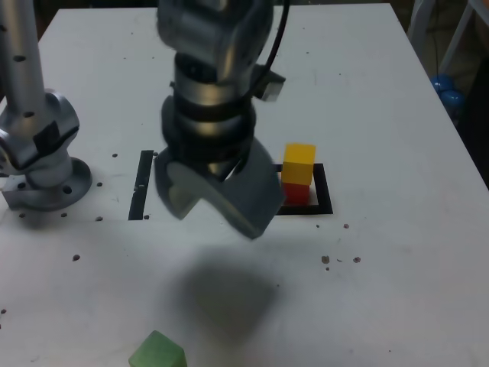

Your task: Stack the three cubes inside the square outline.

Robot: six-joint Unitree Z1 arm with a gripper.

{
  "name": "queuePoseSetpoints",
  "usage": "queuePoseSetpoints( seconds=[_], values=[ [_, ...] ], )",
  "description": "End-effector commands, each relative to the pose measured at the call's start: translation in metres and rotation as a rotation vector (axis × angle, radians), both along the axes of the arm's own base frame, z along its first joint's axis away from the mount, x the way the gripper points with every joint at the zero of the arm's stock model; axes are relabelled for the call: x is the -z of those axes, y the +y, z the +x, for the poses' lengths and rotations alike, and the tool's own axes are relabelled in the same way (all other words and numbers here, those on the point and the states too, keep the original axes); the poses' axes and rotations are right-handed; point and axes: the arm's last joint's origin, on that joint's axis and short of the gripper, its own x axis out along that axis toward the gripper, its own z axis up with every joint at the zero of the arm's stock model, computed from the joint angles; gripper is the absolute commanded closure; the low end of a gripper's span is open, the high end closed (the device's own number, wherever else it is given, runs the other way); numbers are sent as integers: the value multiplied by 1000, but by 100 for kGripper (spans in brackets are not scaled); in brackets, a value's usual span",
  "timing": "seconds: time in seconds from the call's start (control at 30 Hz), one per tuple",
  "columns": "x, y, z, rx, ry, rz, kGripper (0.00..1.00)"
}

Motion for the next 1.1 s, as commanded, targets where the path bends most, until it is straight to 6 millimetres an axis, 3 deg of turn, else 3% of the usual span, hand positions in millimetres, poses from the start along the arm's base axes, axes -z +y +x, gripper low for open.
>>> queuePoseSetpoints(
  seconds=[0.0,0.33,0.63,0.9,1.07],
  values=[
    [4,-12,-8,18,18,-1,1],
    [28,-65,-38,79,83,-20,1],
    [44,-110,-49,120,112,-37,2],
    [55,-135,-50,139,135,-40,5],
    [63,-143,-48,142,151,-37,13]
  ],
)
